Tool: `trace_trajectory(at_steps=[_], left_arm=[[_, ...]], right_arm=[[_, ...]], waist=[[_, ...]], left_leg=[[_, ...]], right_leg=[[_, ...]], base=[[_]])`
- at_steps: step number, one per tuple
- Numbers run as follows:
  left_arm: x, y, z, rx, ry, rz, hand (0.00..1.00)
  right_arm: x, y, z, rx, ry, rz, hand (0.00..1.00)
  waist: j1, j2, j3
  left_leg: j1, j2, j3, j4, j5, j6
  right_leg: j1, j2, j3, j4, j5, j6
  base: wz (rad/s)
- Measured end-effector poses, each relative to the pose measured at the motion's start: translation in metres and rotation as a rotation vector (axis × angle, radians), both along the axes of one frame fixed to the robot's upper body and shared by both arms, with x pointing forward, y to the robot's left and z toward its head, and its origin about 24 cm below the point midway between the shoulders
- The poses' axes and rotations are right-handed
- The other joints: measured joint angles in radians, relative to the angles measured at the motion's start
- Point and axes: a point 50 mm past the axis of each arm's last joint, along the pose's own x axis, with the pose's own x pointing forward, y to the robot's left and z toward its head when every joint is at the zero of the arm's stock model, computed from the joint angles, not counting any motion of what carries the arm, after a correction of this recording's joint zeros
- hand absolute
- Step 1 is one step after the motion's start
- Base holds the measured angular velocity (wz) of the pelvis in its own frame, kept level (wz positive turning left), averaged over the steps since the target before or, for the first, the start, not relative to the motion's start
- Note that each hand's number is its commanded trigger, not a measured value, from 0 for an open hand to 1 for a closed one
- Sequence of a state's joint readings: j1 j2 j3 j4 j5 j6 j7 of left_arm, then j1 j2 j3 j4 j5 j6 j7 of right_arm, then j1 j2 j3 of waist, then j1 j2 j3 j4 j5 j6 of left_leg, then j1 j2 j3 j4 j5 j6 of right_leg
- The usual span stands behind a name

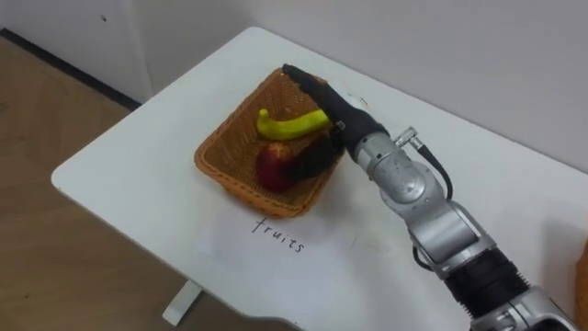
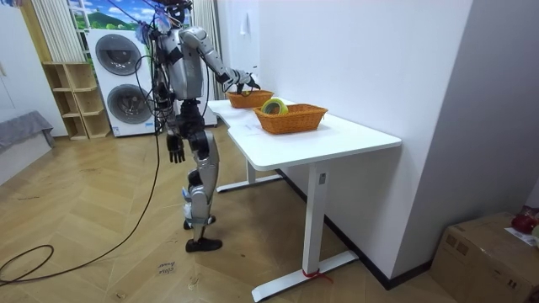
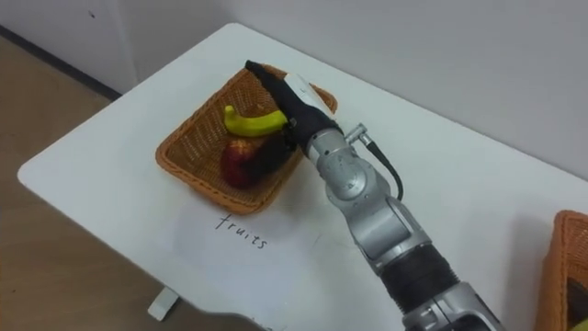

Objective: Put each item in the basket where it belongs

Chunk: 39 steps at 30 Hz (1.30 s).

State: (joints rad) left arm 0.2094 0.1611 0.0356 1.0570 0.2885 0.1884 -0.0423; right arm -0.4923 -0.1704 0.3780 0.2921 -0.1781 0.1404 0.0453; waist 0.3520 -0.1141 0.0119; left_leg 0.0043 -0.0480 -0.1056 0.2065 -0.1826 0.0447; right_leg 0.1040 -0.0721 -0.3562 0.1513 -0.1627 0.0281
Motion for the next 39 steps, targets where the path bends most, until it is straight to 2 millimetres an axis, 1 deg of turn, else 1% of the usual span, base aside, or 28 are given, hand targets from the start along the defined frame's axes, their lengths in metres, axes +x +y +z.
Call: trace_trajectory(at_steps=[2, 3, 4, 5, 6, 8, 9, 11, 12, 14, 15, 16, 17, 18, 20, 22, 23, 24, 25, 26, 28, 29, 31, 32, 34, 35, 37, 39], left_arm=[[0.001, 0.000, 0.000, 0.010, -0.005, 0.000, 0.00], [0.001, 0.000, 0.000, 0.012, -0.005, 0.001, 0.00], [0.001, 0.000, 0.000, 0.014, -0.008, -0.001, 0.00], [0.001, 0.001, 0.001, 0.016, -0.010, -0.001, 0.00], [0.003, 0.001, 0.001, 0.021, -0.017, -0.004, 0.00], [0.007, 0.002, 0.002, 0.037, -0.034, -0.006, 0.00], [0.008, 0.003, 0.002, 0.045, -0.041, -0.006, 0.00], [0.009, 0.003, 0.002, 0.051, -0.056, -0.007, 0.00], [0.010, 0.003, 0.002, 0.050, -0.059, -0.009, 0.00], [0.008, 0.003, 0.002, 0.047, -0.059, -0.010, 0.00], [0.011, 0.003, 0.002, 0.046, -0.065, -0.013, 0.00], [0.010, 0.004, 0.001, 0.046, -0.060, -0.014, 0.00], [0.014, 0.004, 0.002, 0.046, -0.068, -0.016, 0.00], [0.016, 0.005, 0.002, 0.047, -0.075, -0.017, 0.00], [0.018, 0.005, 0.002, 0.049, -0.081, -0.018, 0.00], [0.018, 0.005, 0.002, 0.046, -0.092, -0.020, 0.00], [0.018, 0.005, 0.002, 0.046, -0.093, -0.020, 0.00], [0.017, 0.006, 0.002, 0.048, -0.092, -0.014, 0.00], [0.017, 0.007, 0.003, 0.052, -0.095, -0.007, 0.00], [0.016, 0.007, 0.003, 0.054, -0.096, -0.006, 0.00], [0.016, 0.011, 0.004, 0.066, -0.114, 0.025, 0.00], [0.016, 0.011, 0.004, 0.071, -0.117, 0.029, 0.00], [0.015, 0.012, 0.004, 0.083, -0.118, 0.033, 0.00], [0.015, 0.013, 0.004, 0.086, -0.118, 0.034, 0.00], [0.012, 0.013, 0.005, 0.102, -0.118, 0.037, 0.00], [0.012, 0.013, 0.005, 0.103, -0.119, 0.039, 0.00], [0.014, 0.014, 0.005, 0.108, -0.138, 0.046, 0.00], [0.015, 0.014, 0.006, 0.111, -0.159, 0.046, 0.00]], right_arm=[[0.002, -0.008, 0.006, 0.027, -0.022, -0.034, 0.00], [0.003, -0.012, 0.012, 0.036, -0.047, -0.050, 0.00], [0.003, -0.015, 0.020, 0.037, -0.082, -0.058, 0.00], [0.003, -0.017, 0.024, 0.039, -0.101, -0.063, 0.00], [0.004, -0.022, 0.032, 0.042, -0.138, -0.075, 0.00], [0.006, -0.027, 0.044, 0.038, -0.186, -0.089, 0.00], [0.008, -0.030, 0.050, 0.039, -0.212, -0.101, 0.00], [0.009, -0.040, 0.062, 0.059, -0.265, -0.146, 0.00], [0.009, -0.041, 0.064, 0.063, -0.279, -0.156, 0.00], [0.009, -0.048, 0.071, 0.073, -0.320, -0.177, 0.00], [0.010, -0.051, 0.075, 0.068, -0.340, -0.185, 0.00], [0.010, -0.054, 0.080, 0.074, -0.362, -0.196, 0.00], [0.011, -0.056, 0.083, 0.078, -0.372, -0.203, 0.00], [0.012, -0.060, 0.089, 0.087, -0.394, -0.222, 0.00], [0.009, -0.068, 0.101, 0.110, -0.444, -0.246, 0.00], [0.001, -0.078, 0.121, 0.155, -0.545, -0.277, 0.00], [0.000, -0.080, 0.125, 0.169, -0.566, -0.284, 0.00], [-0.002, -0.085, 0.129, 0.184, -0.597, -0.304, 0.00], [-0.002, -0.090, 0.132, 0.192, -0.610, -0.324, 0.00], [-0.002, -0.092, 0.132, 0.197, -0.612, -0.331, 0.00], [-0.005, -0.104, 0.138, 0.214, -0.630, -0.362, 0.00], [-0.006, -0.107, 0.141, 0.213, -0.641, -0.371, 0.00], [-0.010, -0.117, 0.149, 0.212, -0.686, -0.413, 0.00], [-0.012, -0.120, 0.150, 0.212, -0.694, -0.420, 0.00], [-0.018, -0.125, 0.150, 0.208, -0.715, -0.444, 0.00], [-0.019, -0.126, 0.150, 0.205, -0.719, -0.449, 0.00], [-0.025, -0.132, 0.149, 0.189, -0.733, -0.463, 0.00], [-0.031, -0.142, 0.149, 0.187, -0.752, -0.488, 0.00]], waist=[[-0.005, 0.008, -0.0033], [-0.014, 0.014, -0.0063], [-0.027, 0.015, -0.0102], [-0.032, 0.016, -0.0103], [-0.047, 0.017, -0.0104], [-0.058, 0.017, -0.0106], [-0.071, 0.016, -0.0109], [-0.098, 0.012, -0.0108], [-0.103, 0.012, -0.0104], [-0.109, 0.010, -0.0062], [-0.127, 0.009, -0.0062], [-0.144, 0.012, -0.0020], [-0.154, 0.011, -0.0016], [-0.167, 0.007, -0.0041], [-0.183, 0.007, -0.0039], [-0.210, 0.013, -0.0002], [-0.214, 0.015, 0.0012], [-0.218, 0.018, 0.0026], [-0.223, 0.022, 0.0044], [-0.230, 0.026, 0.0039], [-0.263, 0.020, -0.0023], [-0.269, 0.020, -0.0027], [-0.278, 0.026, -0.0064], [-0.282, 0.027, -0.0084], [-0.295, 0.030, -0.0177], [-0.298, 0.032, -0.0183], [-0.326, 0.033, -0.0195], [-0.329, 0.035, -0.0190]], left_leg=[[0.002, 0.002, 0.014, -0.002, 0.000, 0.000], [0.006, 0.003, 0.021, -0.004, 0.000, 0.000], [0.007, 0.003, 0.021, -0.006, 0.000, 0.000], [0.007, 0.003, 0.023, -0.008, 0.000, 0.000], [0.008, 0.003, 0.024, -0.009, 0.000, 0.000], [0.013, 0.004, 0.030, -0.009, 0.000, 0.001], [0.019, 0.006, 0.040, -0.012, 0.000, 0.001], [0.029, 0.006, 0.051, -0.012, 0.000, 0.001], [0.031, 0.006, 0.053, -0.012, 0.001, 0.001], [0.043, 0.007, 0.070, -0.014, 0.001, 0.001], [0.047, 0.008, 0.075, -0.016, 0.000, 0.001], [0.047, 0.009, 0.075, -0.018, -0.001, 0.003], [0.046, 0.010, 0.074, -0.019, -0.002, 0.004], [0.044, 0.013, 0.081, -0.019, -0.002, 0.004], [0.044, 0.018, 0.097, -0.020, -0.002, 0.004], [0.050, 0.018, 0.103, -0.021, -0.002, 0.004], [0.055, 0.019, 0.105, -0.022, -0.002, 0.004], [0.068, 0.020, 0.118, -0.027, -0.002, 0.004], [0.079, 0.024, 0.130, -0.035, -0.004, 0.002], [0.082, 0.026, 0.134, -0.038, -0.005, 0.002], [0.077, 0.028, 0.132, -0.039, -0.006, 0.002], [0.076, 0.028, 0.133, -0.039, -0.006, 0.001], [0.078, 0.033, 0.150, -0.039, -0.007, 0.000], [0.078, 0.034, 0.152, -0.039, -0.007, 0.000], [0.084, 0.036, 0.160, -0.040, -0.007, -0.001], [0.088, 0.037, 0.161, -0.040, -0.007, -0.001], [0.095, 0.038, 0.164, -0.043, -0.009, -0.003], [0.099, 0.039, 0.174, -0.043, -0.009, -0.003]], right_leg=[[-0.001, 0.001, 0.011, 0.000, 0.000, 0.000], [-0.001, 0.001, 0.021, 0.000, 0.000, 0.000], [-0.001, 0.001, 0.023, 0.000, 0.000, 0.000], [-0.001, 0.001, 0.023, 0.000, 0.000, 0.000], [-0.002, 0.001, 0.025, 0.000, 0.000, 0.000], [-0.004, 0.003, 0.037, 0.001, 0.000, 0.000], [-0.004, 0.004, 0.050, 0.001, 0.000, 0.000], [0.002, 0.003, 0.058, 0.001, 0.000, 0.000], [0.003, 0.003, 0.061, 0.001, 0.000, 0.000], [0.009, 0.003, 0.079, 0.001, 0.000, 0.000], [0.011, 0.002, 0.081, 0.001, 0.000, 0.000], [0.009, 0.003, 0.081, 0.001, 0.000, 0.000], [0.007, 0.004, 0.082, 0.001, 0.000, 0.000], [0.000, 0.005, 0.083, 0.004, 0.001, -0.002], [-0.006, 0.008, 0.088, 0.007, 0.004, -0.005], [-0.004, 0.010, 0.106, 0.008, 0.005, -0.005], [-0.001, 0.011, 0.109, 0.008, 0.005, -0.005], [0.006, 0.013, 0.116, 0.008, 0.005, -0.005], [0.012, 0.016, 0.133, 0.007, 0.005, -0.005], [0.012, 0.017, 0.135, 0.007, 0.005, -0.006], [0.007, 0.019, 0.136, 0.005, 0.007, -0.008], [0.004, 0.019, 0.138, 0.005, 0.007, -0.008], [-0.004, 0.024, 0.160, 0.006, 0.010, -0.010], [-0.004, 0.025, 0.160, 0.006, 0.010, -0.011], [-0.002, 0.027, 0.164, 0.005, 0.010, -0.011], [-0.001, 0.028, 0.165, 0.005, 0.010, -0.011], [0.007, 0.029, 0.167, 0.003, 0.010, -0.011], [0.007, 0.030, 0.178, 0.003, 0.010, -0.011]], base=[[-0.16], [-0.14], [-0.10], [0.00], [-0.06], [-0.13], [-0.14], [-0.10], [-0.15], [-0.20], [-0.10], [-0.04], [-0.06], [-0.15], [-0.17], [-0.11], [-0.16], [-0.27], [-0.30], [-0.20], [-0.03], [-0.09], [-0.21], [-0.12], [-0.06], [-0.12], [0.00], [-0.11]])
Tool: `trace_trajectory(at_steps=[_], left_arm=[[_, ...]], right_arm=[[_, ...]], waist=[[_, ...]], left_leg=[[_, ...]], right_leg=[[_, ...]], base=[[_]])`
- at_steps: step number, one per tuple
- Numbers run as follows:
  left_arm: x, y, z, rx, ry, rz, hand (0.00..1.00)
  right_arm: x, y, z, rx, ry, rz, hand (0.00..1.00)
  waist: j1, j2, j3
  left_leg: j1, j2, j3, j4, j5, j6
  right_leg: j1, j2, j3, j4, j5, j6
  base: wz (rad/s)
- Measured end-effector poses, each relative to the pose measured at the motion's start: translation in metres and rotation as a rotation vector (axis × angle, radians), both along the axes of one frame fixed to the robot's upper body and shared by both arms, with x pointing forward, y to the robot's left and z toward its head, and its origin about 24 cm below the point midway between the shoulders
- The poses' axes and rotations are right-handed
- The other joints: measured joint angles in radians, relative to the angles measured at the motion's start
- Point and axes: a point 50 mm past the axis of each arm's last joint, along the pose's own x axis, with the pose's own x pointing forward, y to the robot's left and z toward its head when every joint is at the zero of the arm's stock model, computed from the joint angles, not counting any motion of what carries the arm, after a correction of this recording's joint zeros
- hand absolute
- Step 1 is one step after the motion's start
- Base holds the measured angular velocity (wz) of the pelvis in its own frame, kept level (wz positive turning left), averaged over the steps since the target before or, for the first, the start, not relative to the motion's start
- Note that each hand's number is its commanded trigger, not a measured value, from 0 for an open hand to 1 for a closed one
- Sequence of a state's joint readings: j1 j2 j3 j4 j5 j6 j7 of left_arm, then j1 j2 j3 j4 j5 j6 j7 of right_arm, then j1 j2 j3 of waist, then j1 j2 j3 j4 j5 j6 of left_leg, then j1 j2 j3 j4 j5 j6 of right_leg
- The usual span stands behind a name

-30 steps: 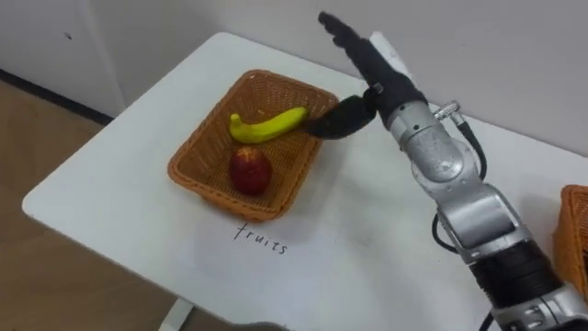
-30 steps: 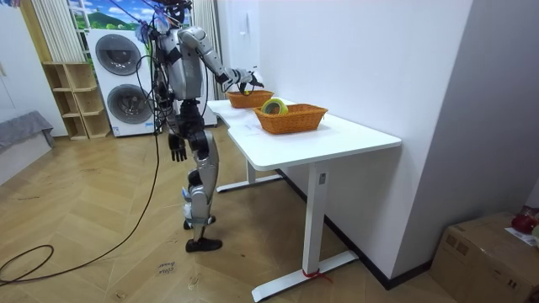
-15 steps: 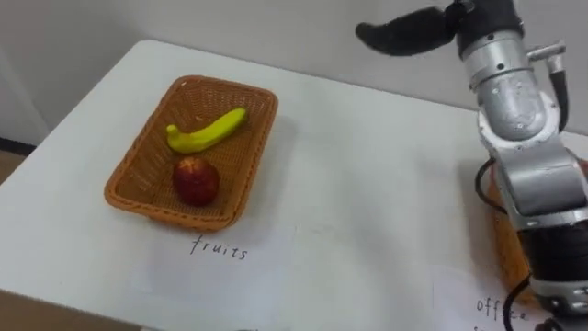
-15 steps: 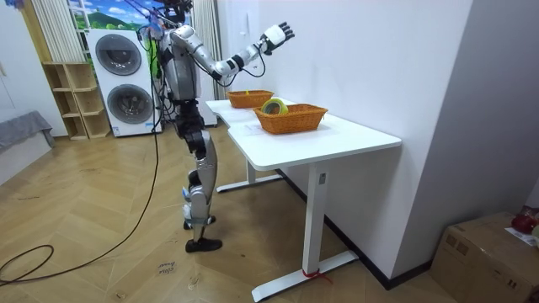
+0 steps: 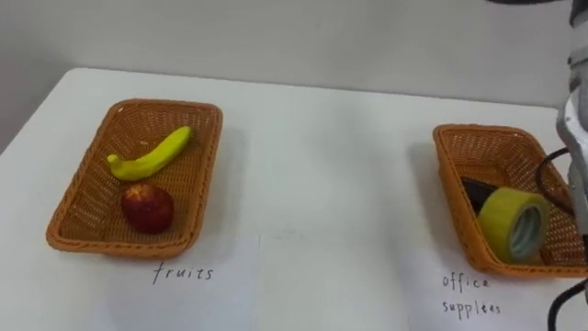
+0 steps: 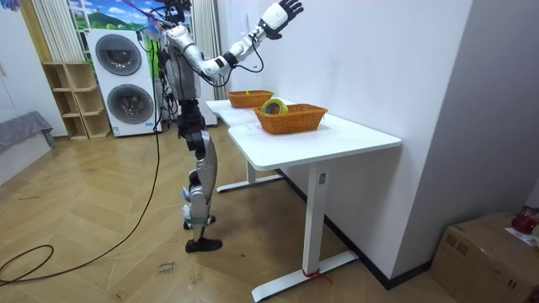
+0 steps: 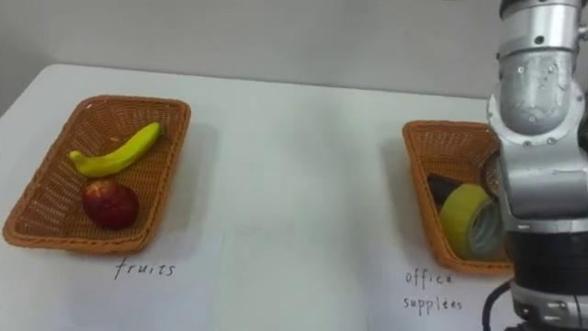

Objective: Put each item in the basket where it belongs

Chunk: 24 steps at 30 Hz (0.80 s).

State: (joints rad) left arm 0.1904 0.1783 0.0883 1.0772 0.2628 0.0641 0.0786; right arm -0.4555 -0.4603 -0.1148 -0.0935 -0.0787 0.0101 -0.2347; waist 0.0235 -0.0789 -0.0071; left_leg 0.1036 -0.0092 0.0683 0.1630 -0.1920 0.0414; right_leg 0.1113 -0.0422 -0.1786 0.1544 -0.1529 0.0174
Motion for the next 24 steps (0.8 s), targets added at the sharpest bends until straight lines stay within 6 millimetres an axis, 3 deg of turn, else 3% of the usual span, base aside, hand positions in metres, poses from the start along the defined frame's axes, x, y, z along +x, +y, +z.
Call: trace_trajectory(at_steps=[9, 16, 24], left_arm=[[-0.011, 0.004, 0.001, 0.019, -0.024, 0.074, 0.00], [-0.020, 0.008, 0.003, 0.067, -0.030, 0.092, 0.00], [-0.020, 0.011, 0.005, 0.088, -0.050, 0.110, 0.00]], right_arm=[[-0.024, -0.046, -0.009, 0.169, -0.081, -0.177, 0.00], [-0.056, -0.090, -0.037, 0.356, -0.074, -0.331, 0.00], [-0.087, -0.118, -0.073, 0.560, -0.008, -0.440, 0.00]], waist=[[-0.044, -0.007, -0.0006], [-0.088, -0.023, 0.0072], [-0.109, -0.017, 0.0092]], left_leg=[[0.015, 0.013, 0.036, -0.012, -0.004, -0.005], [0.014, 0.017, 0.045, -0.012, -0.006, -0.009], [0.026, 0.026, 0.077, -0.017, -0.020, -0.012]], right_leg=[[-0.007, 0.010, 0.013, 0.015, 0.003, -0.005], [-0.015, 0.014, 0.021, 0.017, 0.004, -0.006], [-0.019, 0.026, 0.060, 0.017, 0.004, -0.007]], base=[[-0.12], [-0.05], [-0.16]])
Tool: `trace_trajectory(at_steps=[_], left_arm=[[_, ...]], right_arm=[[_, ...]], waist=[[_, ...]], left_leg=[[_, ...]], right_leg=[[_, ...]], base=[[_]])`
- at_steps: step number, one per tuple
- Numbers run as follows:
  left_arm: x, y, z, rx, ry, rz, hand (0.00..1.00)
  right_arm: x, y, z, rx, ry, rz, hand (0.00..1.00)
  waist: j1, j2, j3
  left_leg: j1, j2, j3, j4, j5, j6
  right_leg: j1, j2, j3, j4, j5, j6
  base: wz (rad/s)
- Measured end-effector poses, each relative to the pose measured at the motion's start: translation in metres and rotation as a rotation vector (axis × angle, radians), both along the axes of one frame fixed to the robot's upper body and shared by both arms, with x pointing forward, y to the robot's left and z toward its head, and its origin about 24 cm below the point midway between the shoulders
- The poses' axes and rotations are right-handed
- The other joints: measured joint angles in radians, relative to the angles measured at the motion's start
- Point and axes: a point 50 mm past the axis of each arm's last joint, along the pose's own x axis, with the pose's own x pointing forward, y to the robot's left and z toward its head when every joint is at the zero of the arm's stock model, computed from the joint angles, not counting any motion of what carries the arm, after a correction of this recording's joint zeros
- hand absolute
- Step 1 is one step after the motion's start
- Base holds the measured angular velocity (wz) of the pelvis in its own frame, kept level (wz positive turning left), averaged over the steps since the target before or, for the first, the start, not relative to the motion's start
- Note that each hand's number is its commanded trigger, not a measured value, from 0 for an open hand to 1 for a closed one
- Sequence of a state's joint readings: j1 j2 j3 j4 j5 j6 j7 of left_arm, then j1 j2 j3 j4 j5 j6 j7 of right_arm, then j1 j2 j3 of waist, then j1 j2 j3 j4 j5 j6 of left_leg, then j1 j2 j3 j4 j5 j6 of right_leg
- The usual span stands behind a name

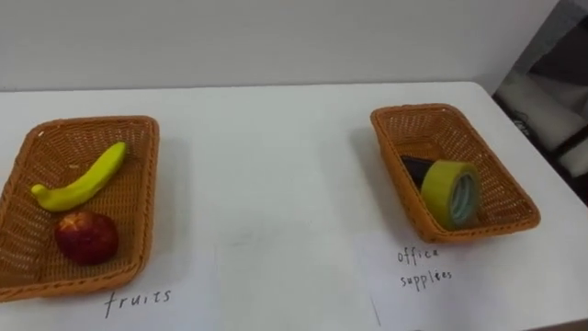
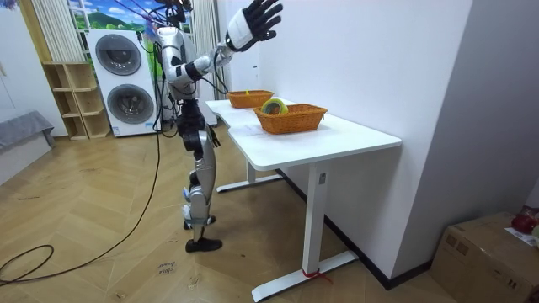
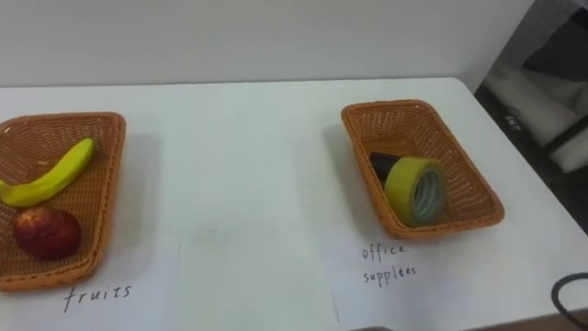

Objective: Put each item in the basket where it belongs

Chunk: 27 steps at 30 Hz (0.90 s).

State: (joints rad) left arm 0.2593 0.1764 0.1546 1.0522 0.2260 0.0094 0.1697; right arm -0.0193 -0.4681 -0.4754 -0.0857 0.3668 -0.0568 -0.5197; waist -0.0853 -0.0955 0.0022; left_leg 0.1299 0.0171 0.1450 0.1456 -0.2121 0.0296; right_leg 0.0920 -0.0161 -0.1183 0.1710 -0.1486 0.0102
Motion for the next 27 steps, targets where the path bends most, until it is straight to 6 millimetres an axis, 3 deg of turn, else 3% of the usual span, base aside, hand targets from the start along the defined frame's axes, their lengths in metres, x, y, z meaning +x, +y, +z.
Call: trace_trajectory(at_steps=[5, 12, 16, 22, 27], left_arm=[[-0.001, 0.003, 0.001, 0.026, -0.009, 0.020, 0.00], [0.004, 0.004, 0.003, 0.022, -0.046, 0.048, 0.00], [0.009, 0.005, 0.005, 0.016, -0.080, 0.064, 0.00], [0.013, 0.006, 0.008, 0.018, -0.115, 0.071, 0.00], [0.014, 0.004, 0.009, 0.006, -0.128, 0.065, 0.00]], right_arm=[[-0.016, -0.023, -0.016, 0.083, 0.025, -0.114, 0.00], [-0.046, -0.048, -0.067, 0.308, 0.135, -0.292, 0.00], [-0.063, -0.054, -0.091, 0.460, 0.132, -0.401, 0.00], [-0.085, -0.061, -0.121, 0.561, 0.200, -0.538, 0.00], [-0.107, -0.051, -0.161, 0.694, 0.280, -0.625, 0.00]], waist=[[-0.025, -0.006, -0.0006], [-0.046, -0.004, -0.0056], [-0.051, 0.008, -0.0097], [-0.052, 0.021, -0.0088], [-0.053, 0.021, -0.0081]], left_leg=[[-0.006, 0.002, 0.013, 0.000, -0.001, -0.001], [-0.016, 0.003, 0.018, -0.002, -0.001, -0.001], [-0.016, 0.003, 0.020, -0.004, -0.002, -0.001], [-0.015, 0.003, 0.028, -0.010, -0.001, -0.001], [-0.020, 0.002, 0.016, -0.008, -0.001, -0.001]], right_leg=[[-0.009, 0.003, 0.006, 0.000, 0.001, -0.001], [-0.022, 0.004, 0.010, 0.000, 0.001, -0.001], [-0.025, 0.005, 0.012, 0.000, 0.001, -0.001], [-0.025, 0.006, 0.019, 0.000, 0.001, -0.002], [-0.023, 0.005, 0.014, -0.001, 0.000, -0.002]], base=[[-0.05], [-0.03], [0.00], [-0.02], [0.04]])
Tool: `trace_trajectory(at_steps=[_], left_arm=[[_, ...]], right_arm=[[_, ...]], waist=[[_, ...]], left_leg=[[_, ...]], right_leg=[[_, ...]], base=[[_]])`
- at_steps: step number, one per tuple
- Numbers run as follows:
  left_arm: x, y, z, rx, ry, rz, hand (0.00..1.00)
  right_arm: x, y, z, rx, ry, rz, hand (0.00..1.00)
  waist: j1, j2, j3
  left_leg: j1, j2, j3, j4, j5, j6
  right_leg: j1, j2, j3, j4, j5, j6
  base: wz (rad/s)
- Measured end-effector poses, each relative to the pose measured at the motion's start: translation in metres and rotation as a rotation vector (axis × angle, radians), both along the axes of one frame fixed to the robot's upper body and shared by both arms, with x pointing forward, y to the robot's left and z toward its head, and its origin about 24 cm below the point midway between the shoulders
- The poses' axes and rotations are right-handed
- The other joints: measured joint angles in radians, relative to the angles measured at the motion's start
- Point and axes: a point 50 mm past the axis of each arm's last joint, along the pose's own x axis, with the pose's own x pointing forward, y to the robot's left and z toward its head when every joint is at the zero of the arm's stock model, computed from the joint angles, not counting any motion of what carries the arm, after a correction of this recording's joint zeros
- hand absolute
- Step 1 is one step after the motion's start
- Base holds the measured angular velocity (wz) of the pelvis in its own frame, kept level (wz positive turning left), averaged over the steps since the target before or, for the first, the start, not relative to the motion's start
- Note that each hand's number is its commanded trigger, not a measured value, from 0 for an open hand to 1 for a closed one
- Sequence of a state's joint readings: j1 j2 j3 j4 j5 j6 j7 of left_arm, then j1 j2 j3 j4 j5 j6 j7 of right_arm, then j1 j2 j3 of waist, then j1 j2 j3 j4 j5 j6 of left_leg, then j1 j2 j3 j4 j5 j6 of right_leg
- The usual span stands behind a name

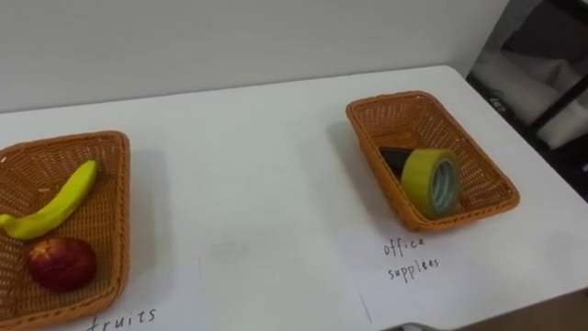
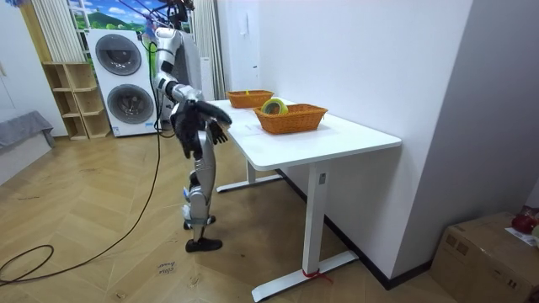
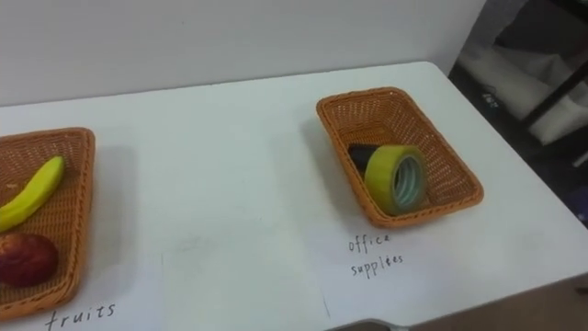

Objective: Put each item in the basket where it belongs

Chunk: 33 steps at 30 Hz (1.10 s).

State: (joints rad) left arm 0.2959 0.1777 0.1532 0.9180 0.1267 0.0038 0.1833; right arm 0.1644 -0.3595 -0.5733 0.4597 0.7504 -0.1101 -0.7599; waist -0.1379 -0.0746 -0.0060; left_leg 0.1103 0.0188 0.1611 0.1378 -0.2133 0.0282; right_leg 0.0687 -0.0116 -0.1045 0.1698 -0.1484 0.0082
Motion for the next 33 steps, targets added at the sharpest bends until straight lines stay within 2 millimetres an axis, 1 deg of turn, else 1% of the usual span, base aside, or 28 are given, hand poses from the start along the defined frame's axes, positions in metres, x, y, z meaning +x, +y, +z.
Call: trace_trajectory(at_steps=[1, 2, 3, 4, 5, 6, 8, 10, 11, 13, 16, 18, 20, 23, 24, 27, 28, 31, 32, 33], left_arm=[[-0.001, -0.001, 0.000, -0.005, 0.001, 0.001, 0.00], [-0.001, -0.002, 0.000, -0.006, 0.000, -0.001, 0.00], [-0.002, -0.002, -0.001, -0.007, 0.003, -0.004, 0.00], [-0.002, -0.003, -0.001, -0.008, 0.006, -0.009, 0.00], [-0.003, -0.003, -0.001, -0.009, 0.007, -0.010, 0.00], [-0.002, -0.004, -0.001, -0.010, 0.007, -0.011, 0.00], [0.001, -0.005, -0.001, -0.018, -0.001, -0.016, 0.00], [0.000, -0.007, -0.002, -0.033, -0.004, -0.019, 0.00], [0.000, -0.007, -0.002, -0.035, -0.005, -0.020, 0.00], [0.001, -0.008, -0.002, -0.037, -0.012, -0.022, 0.00], [0.000, -0.011, -0.003, -0.050, -0.014, -0.024, 0.00], [-0.002, -0.014, -0.004, -0.068, -0.008, -0.023, 0.00], [-0.002, -0.016, -0.006, -0.080, -0.005, -0.028, 0.00], [-0.003, -0.019, -0.006, -0.088, -0.009, -0.033, 0.00], [-0.005, -0.020, -0.007, -0.091, -0.003, -0.031, 0.00], [-0.003, -0.024, -0.009, -0.102, -0.002, -0.029, 0.00], [-0.002, -0.025, -0.010, -0.106, -0.005, -0.029, 0.00], [-0.002, -0.027, -0.012, -0.113, 0.001, -0.033, 0.00], [-0.002, -0.028, -0.012, -0.115, 0.001, -0.038, 0.00], [0.000, -0.030, -0.013, -0.120, -0.003, -0.051, 0.00]], right_arm=[[-0.007, 0.003, -0.011, 0.041, 0.024, -0.021, 0.00], [-0.010, 0.005, -0.017, 0.063, 0.034, -0.032, 0.00], [-0.019, 0.010, -0.028, 0.111, 0.052, -0.058, 0.00], [-0.028, 0.015, -0.039, 0.148, 0.085, -0.074, 0.00], [-0.032, 0.018, -0.045, 0.167, 0.101, -0.083, 0.00], [-0.039, 0.025, -0.056, 0.206, 0.133, -0.093, 0.00], [-0.052, 0.038, -0.077, 0.275, 0.221, -0.090, 0.00], [-0.058, 0.046, -0.086, 0.305, 0.255, -0.081, 0.00], [-0.059, 0.049, -0.088, 0.312, 0.267, -0.073, 0.00], [-0.059, 0.062, -0.097, 0.326, 0.315, -0.016, 0.00], [-0.058, 0.071, -0.104, 0.319, 0.387, 0.080, 0.00], [-0.059, 0.076, -0.108, 0.313, 0.434, 0.137, 0.00], [-0.061, 0.083, -0.114, 0.316, 0.482, 0.217, 0.00], [-0.066, 0.092, -0.122, 0.346, 0.523, 0.275, 0.00], [-0.069, 0.098, -0.127, 0.369, 0.543, 0.310, 0.00], [-0.075, 0.114, -0.137, 0.410, 0.608, 0.432, 0.00], [-0.076, 0.119, -0.140, 0.421, 0.633, 0.490, 0.00], [-0.072, 0.130, -0.145, 0.419, 0.684, 0.652, 0.00], [-0.071, 0.132, -0.146, 0.420, 0.693, 0.681, 0.00], [-0.070, 0.138, -0.149, 0.427, 0.726, 0.742, 0.00]], waist=[[0.001, 0.000, 0.0001], [0.000, 0.000, 0.0001], [0.001, 0.002, 0.0008], [0.002, 0.003, 0.0014], [0.003, 0.004, 0.0018], [0.006, 0.011, 0.0044], [0.005, 0.015, 0.0023], [0.006, 0.023, 0.0024], [0.007, 0.025, 0.0024], [0.007, 0.028, 0.0026], [0.010, 0.035, 0.0048], [0.012, 0.040, 0.0047], [0.030, 0.047, 0.0061], [0.035, 0.052, 0.0059], [0.044, 0.054, 0.0062], [0.052, 0.057, 0.0052], [0.062, 0.058, 0.0049], [0.072, 0.059, 0.0047], [0.077, 0.059, 0.0051], [0.089, 0.059, 0.0060]], left_leg=[[0.000, -0.001, -0.001, 0.000, 0.000, 0.000], [0.000, -0.003, -0.001, 0.000, 0.000, 0.000], [-0.001, -0.009, -0.001, 0.000, 0.000, 0.000], [-0.001, -0.010, -0.002, 0.000, 0.000, 0.000], [-0.001, -0.010, -0.002, -0.001, 0.000, 0.000], [-0.002, -0.010, -0.004, -0.001, 0.000, 0.001], [0.000, -0.012, -0.007, -0.001, 0.000, 0.001], [0.004, -0.014, -0.006, -0.002, 0.000, 0.001], [0.005, -0.014, -0.006, -0.002, 0.000, 0.001], [0.006, -0.013, -0.006, -0.003, 0.000, 0.001], [0.006, -0.014, -0.006, -0.003, 0.000, 0.001], [0.007, -0.014, -0.006, -0.003, 0.000, 0.001], [0.007, -0.013, -0.004, -0.003, 0.000, 0.001], [0.005, -0.014, -0.010, -0.003, -0.001, 0.001], [0.005, -0.014, -0.012, -0.003, -0.001, 0.001], [0.005, -0.016, -0.024, -0.003, 0.000, 0.001], [0.004, -0.015, -0.024, -0.003, 0.000, 0.001], [0.007, -0.015, -0.027, -0.002, 0.000, 0.001], [0.008, -0.015, -0.027, -0.002, 0.000, 0.001], [0.009, -0.015, -0.027, -0.002, 0.000, 0.001]], right_leg=[[0.001, -0.001, 0.000, -0.001, -0.001, -0.001], [0.001, -0.001, 0.000, -0.001, -0.002, -0.001], [0.001, -0.002, 0.000, -0.002, -0.004, -0.001], [0.000, -0.003, -0.001, -0.002, -0.005, -0.001], [0.000, -0.003, -0.002, -0.001, -0.005, -0.002], [-0.003, -0.003, -0.002, -0.001, -0.006, -0.002], [-0.003, -0.004, 0.000, -0.001, -0.007, -0.001], [-0.001, -0.004, 0.000, 0.001, -0.009, 0.000], [-0.001, -0.004, 0.001, 0.001, -0.010, 0.000], [-0.001, -0.003, 0.002, 0.000, -0.010, 0.000], [0.000, -0.004, 0.003, -0.001, -0.010, 0.000], [0.001, -0.004, 0.003, -0.001, -0.010, 0.000], [0.000, -0.003, 0.006, -0.001, -0.010, 0.000], [0.000, -0.004, 0.001, -0.004, -0.011, 0.000], [0.000, -0.004, 0.000, -0.004, -0.012, 0.000], [0.002, -0.006, -0.011, -0.011, -0.014, 0.000], [0.004, -0.006, -0.011, -0.014, -0.014, 0.000], [0.017, -0.005, -0.010, -0.019, -0.014, 0.000], [0.017, -0.005, -0.010, -0.019, -0.014, 0.000], [0.017, -0.005, -0.012, -0.019, -0.014, 0.000]], base=[[0.08], [0.04], [0.00], [0.00], [0.00], [0.00], [0.00], [0.00], [0.00], [0.00], [0.00], [0.00], [-0.02], [0.04], [0.07], [0.10], [0.08], [0.02], [0.00], [0.00]])
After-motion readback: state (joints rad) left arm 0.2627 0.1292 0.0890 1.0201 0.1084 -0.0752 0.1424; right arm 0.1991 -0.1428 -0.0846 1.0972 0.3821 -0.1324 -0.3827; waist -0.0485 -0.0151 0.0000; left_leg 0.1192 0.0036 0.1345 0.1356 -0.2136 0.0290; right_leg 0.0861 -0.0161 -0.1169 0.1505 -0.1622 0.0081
